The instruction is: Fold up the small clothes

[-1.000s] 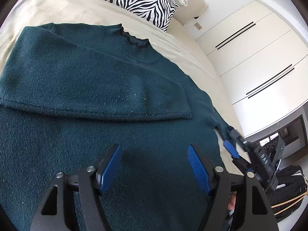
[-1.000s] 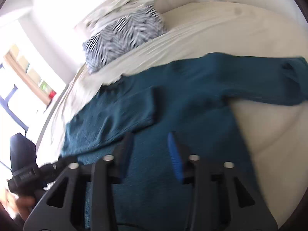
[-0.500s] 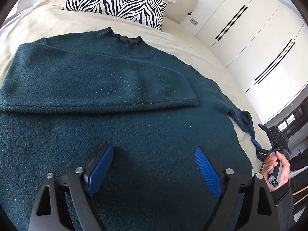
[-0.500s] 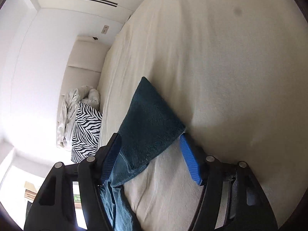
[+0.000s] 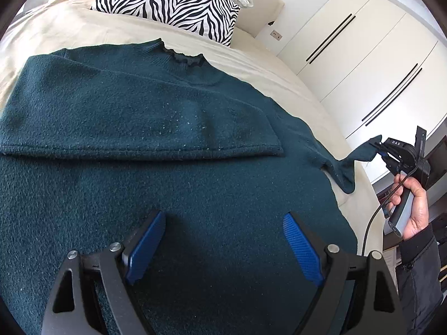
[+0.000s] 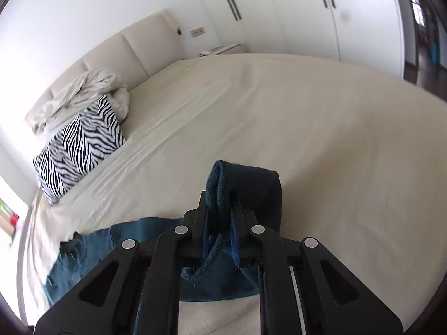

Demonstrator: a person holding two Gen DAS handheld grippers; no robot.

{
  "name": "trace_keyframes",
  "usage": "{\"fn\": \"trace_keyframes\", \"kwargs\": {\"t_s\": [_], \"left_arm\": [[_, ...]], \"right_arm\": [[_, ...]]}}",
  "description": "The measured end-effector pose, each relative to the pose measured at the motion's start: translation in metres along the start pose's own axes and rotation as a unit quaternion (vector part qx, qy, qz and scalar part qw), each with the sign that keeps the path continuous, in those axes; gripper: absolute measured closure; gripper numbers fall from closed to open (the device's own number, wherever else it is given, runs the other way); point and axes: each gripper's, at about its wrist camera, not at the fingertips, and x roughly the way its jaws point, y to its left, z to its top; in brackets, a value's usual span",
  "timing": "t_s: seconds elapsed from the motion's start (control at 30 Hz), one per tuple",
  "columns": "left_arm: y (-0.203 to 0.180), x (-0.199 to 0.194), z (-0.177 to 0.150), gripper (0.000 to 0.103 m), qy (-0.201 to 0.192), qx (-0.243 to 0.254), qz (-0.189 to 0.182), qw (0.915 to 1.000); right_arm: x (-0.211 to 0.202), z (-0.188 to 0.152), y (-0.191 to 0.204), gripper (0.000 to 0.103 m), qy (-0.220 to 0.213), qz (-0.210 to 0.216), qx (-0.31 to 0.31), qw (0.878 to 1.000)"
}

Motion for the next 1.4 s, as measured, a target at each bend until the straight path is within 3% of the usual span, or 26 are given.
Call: {"fn": "trace_keyframes", "kwargs": {"t_s": [0.1,0.2,0.27,0.4,0.53,0.63,0.67,0.7,0.83,0.93,1.0,1.07,1.13,1.23,1.3,1.4], "left_arm": [[0.006,-0.008,0.004,0.015,-0.007,-0.029,-0.015,0.9994],[0.018,-0.019,0.013,0.015,-0.019,-0.061,-0.026,0.9976],[0.025,-0.025,0.022,0.015,-0.026,-0.074,-0.028,0.9965],[0.036,-0.038,0.039,0.015,-0.041,-0.097,-0.039,0.9937],[0.04,-0.037,0.055,0.015,-0.04,-0.108,-0.054,0.9919],[0.037,-0.029,0.063,0.014,-0.026,-0.109,-0.056,0.9922],[0.035,-0.025,0.066,0.014,-0.021,-0.105,-0.055,0.9927],[0.034,-0.022,0.068,0.014,-0.018,-0.102,-0.054,0.9932],[0.021,0.002,0.075,0.013,0.008,-0.087,-0.035,0.9955],[0.008,0.019,0.08,0.016,0.019,-0.067,-0.017,0.9975],[-0.002,0.032,0.084,0.033,0.035,-0.05,-0.006,0.9981],[-0.009,0.048,0.086,0.042,0.063,-0.038,0.008,0.9973],[-0.012,0.059,0.087,0.044,0.075,-0.028,0.027,0.9964],[-0.013,0.063,0.091,0.059,0.076,-0.024,0.039,0.9961],[-0.013,0.062,0.094,0.078,0.075,-0.02,0.047,0.9959],[-0.016,0.056,0.098,0.089,0.068,-0.012,0.051,0.9963]], "right_arm": [[-0.01,0.002,0.07,0.094,-0.003,0.004,-0.109,0.994],[-0.015,-0.018,0.153,0.094,0.007,0.024,-0.223,0.975],[-0.021,-0.042,0.202,0.094,0.023,0.06,-0.266,0.962],[-0.021,-0.093,0.278,0.094,0.06,0.123,-0.307,0.942],[0.0,-0.136,0.311,0.093,0.133,0.217,-0.258,0.932],[0.02,-0.161,0.307,0.074,0.194,0.268,-0.202,0.922],[0.025,-0.162,0.299,0.056,0.201,0.288,-0.176,0.92],[0.025,-0.161,0.284,0.046,0.195,0.298,-0.145,0.923],[0.011,-0.153,0.213,0.046,0.149,0.299,-0.021,0.942],[0.004,-0.163,0.164,0.045,0.152,0.308,0.051,0.938],[0.003,-0.172,0.141,0.045,0.164,0.31,0.069,0.934],[0.006,-0.183,0.127,0.045,0.171,0.311,0.077,0.932],[0.015,-0.197,0.114,0.045,0.188,0.305,0.09,0.929],[0.025,-0.213,0.102,0.048,0.182,0.312,0.093,0.928],[0.026,-0.219,0.102,0.048,0.167,0.318,0.084,0.929],[0.023,-0.223,0.1,0.048,0.157,0.319,0.071,0.932]]}}
